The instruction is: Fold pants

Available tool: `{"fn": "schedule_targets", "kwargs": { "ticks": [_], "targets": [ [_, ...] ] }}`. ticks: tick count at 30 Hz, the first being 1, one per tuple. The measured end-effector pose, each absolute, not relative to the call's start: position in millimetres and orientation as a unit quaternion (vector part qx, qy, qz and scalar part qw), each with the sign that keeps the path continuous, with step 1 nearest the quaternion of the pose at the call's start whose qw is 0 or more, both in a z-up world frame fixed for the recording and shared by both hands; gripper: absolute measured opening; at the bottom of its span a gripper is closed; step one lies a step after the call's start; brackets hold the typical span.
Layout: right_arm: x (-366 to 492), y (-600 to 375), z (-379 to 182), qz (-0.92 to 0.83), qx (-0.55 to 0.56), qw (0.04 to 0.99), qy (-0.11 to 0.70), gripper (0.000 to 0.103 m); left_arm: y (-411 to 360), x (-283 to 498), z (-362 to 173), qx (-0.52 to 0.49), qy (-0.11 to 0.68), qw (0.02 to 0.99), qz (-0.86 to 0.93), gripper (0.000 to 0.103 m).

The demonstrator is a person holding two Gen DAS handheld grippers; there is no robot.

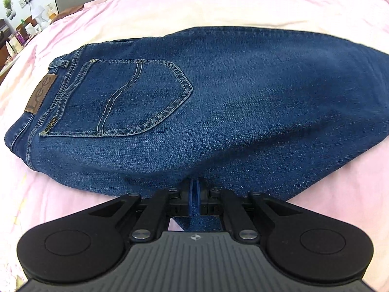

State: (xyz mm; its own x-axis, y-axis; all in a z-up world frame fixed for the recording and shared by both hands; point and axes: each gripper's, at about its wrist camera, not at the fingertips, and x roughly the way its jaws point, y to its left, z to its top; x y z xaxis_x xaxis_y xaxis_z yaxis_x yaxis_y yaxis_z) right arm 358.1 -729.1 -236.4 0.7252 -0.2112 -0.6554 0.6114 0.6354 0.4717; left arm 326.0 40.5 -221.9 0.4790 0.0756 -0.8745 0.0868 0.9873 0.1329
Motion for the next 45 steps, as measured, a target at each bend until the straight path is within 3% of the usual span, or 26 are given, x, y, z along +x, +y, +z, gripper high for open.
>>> {"fn": "schedule_targets", "kwargs": {
  "ticks": [3,5,7,10,14,16,20,23,25,33,39,45],
  "targets": [
    [357.1,-729.8,-243.4,-0.238,0.364,0.854,0.284,0.003,38.6,327.4,-220.2,0.087,0.513,0.854,0.000,0.004],
    [350.3,-733.3,-239.8,-0.241,0.382,0.847,0.279,0.018,38.7,324.2,-216.5,0.083,0.507,0.858,0.004,0.005],
    [339.0,-737.0,-238.1,-0.236,0.406,0.840,0.272,0.042,40.3,319.2,-212.4,0.068,0.496,0.866,0.010,0.007],
    [324.8,-741.0,-246.5,-0.203,0.462,0.824,0.257,0.047,47.4,309.8,-207.0,0.029,0.480,0.877,0.020,0.008],
    [325.8,-740.7,-261.5,-0.205,0.485,0.813,0.249,0.045,53.7,301.0,-195.8,0.012,0.465,0.885,0.030,0.008],
    [330.0,-740.2,-272.0,-0.219,0.484,0.810,0.249,0.037,57.3,299.7,-188.4,0.013,0.460,0.887,0.035,0.008],
    [343.2,-735.8,-288.0,-0.226,0.473,0.813,0.253,0.031,64.2,300.0,-176.6,0.006,0.452,0.891,0.042,0.008],
    [351.0,-735.0,-289.8,-0.226,0.478,0.810,0.253,0.022,64.9,302.6,-172.3,0.009,0.447,0.893,0.040,0.008],
    [350.4,-735.8,-284.8,-0.231,0.478,0.810,0.249,0.008,64.7,303.8,-169.9,0.010,0.446,0.894,0.033,0.008],
    [342.6,-738.2,-195.3,-0.192,0.419,0.856,0.232,0.007,40.4,323.2,-163.7,0.038,0.439,0.895,-0.071,0.008],
    [359.9,-715.6,-111.1,-0.160,0.363,0.887,0.237,0.007,-35.5,361.0,-164.9,0.102,0.415,0.880,-0.208,0.008],
    [367.3,-695.5,-66.0,-0.141,0.328,0.906,0.227,0.007,-121.8,403.0,-193.9,0.157,0.406,0.853,-0.288,0.008]
  ]
}}
